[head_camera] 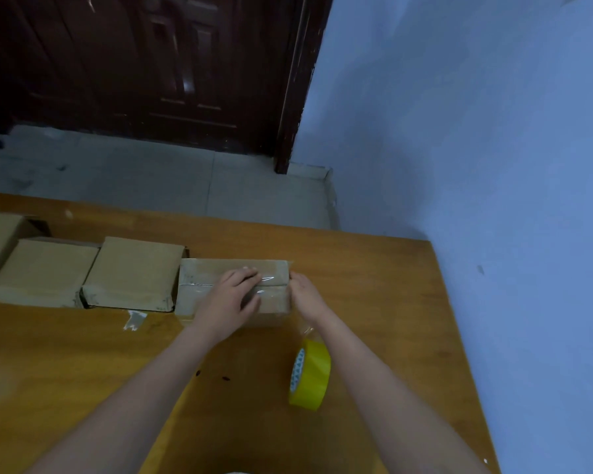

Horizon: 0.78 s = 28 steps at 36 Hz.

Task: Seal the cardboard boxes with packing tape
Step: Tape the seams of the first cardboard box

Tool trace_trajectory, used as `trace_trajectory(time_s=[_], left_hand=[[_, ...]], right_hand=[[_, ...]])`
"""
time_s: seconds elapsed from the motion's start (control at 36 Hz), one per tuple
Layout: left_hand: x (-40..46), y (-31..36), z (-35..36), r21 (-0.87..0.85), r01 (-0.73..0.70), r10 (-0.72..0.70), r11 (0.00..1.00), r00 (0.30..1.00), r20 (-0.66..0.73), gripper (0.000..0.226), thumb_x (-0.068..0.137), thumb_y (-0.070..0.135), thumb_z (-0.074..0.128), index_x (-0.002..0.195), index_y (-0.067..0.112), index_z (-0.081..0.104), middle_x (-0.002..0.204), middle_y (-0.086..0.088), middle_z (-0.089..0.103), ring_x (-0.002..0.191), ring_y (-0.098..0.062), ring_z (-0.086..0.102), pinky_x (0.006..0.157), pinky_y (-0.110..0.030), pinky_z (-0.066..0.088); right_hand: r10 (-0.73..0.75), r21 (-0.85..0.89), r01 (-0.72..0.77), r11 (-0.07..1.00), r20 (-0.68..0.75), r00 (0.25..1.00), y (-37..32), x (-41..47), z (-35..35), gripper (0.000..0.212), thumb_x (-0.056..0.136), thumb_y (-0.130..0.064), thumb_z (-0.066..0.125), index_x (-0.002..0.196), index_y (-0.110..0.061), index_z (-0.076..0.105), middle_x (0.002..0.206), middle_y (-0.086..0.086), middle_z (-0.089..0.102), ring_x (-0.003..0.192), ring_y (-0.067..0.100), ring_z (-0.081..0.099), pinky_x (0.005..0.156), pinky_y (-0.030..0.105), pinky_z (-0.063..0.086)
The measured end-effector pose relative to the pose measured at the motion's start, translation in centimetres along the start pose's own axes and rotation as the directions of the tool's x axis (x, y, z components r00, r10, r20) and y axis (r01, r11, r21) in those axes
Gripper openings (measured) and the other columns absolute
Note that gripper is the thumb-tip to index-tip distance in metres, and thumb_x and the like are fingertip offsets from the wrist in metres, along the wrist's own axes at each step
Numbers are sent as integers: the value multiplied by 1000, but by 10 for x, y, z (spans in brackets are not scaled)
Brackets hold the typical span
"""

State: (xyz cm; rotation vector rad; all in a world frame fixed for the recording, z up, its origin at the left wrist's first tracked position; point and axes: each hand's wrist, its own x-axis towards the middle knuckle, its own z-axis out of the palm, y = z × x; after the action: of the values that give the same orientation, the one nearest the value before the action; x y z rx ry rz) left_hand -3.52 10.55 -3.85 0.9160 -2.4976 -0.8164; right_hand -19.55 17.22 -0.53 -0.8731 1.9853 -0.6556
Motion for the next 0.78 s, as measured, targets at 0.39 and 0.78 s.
trace_trajectory(time_s=[0.39,0.78], left_hand=[[1,-4,2,-2,-20,20,1000,999,-38,43,92,31,54,127,7,61,132,-2,56,125,-12,36,103,-34,38],[-1,-4,4,5,-22,22,1000,998,-53,39,92,23,60,129,9,59,134,0,54,127,-13,37,103,-34,39]], right_hand=[[-151,-748,179,639,106,983,-20,50,-49,38,94,-32,54,132,-27,54,139,1,49,134,23,33,113,55,13],[-139,-822,276,499,238,961,-39,56,-51,23,89,-17,52,104,-12,69,105,13,67,95,31,62,65,28,38]])
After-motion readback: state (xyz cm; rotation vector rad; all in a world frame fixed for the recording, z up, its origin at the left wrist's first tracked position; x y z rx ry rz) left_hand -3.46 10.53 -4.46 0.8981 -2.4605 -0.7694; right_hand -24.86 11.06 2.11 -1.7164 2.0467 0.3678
